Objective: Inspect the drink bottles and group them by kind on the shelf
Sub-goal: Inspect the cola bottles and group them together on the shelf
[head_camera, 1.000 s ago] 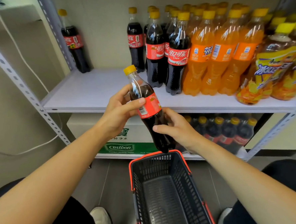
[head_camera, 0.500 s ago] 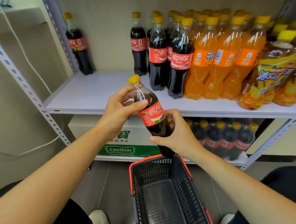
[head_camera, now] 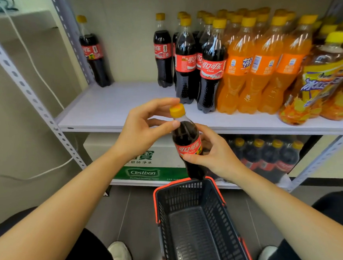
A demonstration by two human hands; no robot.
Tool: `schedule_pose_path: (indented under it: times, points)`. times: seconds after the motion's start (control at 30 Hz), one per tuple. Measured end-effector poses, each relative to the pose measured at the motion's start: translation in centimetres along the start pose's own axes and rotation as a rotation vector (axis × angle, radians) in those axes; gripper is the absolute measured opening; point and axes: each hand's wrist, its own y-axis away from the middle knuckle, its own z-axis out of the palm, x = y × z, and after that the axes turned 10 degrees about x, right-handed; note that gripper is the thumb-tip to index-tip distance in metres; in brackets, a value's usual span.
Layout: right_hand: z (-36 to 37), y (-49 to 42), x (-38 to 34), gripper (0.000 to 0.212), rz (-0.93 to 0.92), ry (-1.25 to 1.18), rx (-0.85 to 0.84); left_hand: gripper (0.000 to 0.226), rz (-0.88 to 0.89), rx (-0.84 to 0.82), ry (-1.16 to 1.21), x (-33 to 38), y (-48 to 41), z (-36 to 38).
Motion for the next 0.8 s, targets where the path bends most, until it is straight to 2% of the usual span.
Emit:
schedule_pose_path:
  times: [0.17, 0.27, 0.4, 0.5, 0.7, 0.8]
  points:
    - [0.0, 0.2, 0.8, 0.076, -0.033, 0.109, 0.031, 0.038, 0.213, 0.031, -0.282, -0.5, 0.5, -0.4]
    - [0.2, 0.2, 1.0, 0.078, -0.089, 0.203, 0.056, 0.027, 0.256, 0.068, -0.336, -0.5, 0.5, -0.2]
    - [0.2, 0.2, 1.3, 0.081, -0.105, 0.256, 0.089, 0.014, 0.118, 0.111, -0.262, -0.4, 0.7, 0.1]
    - [0.2, 0.1, 1.3, 0.081, -0.113, 0.256, 0.094, 0.007, 0.007, 0.110, -0.120, -0.3, 0.6, 0.0]
    - [0.0, 0.3, 1.0, 0.080, -0.085, 0.156, 0.040, 0.021, -0.138, 0.044, 0.124, -0.5, 0.4, -0.3]
    - [0.0, 0.3, 0.8, 0.081, -0.040, 0.081, 0.011, 0.023, -0.125, 0.042, 0.172, -0.7, 0.4, -0.3]
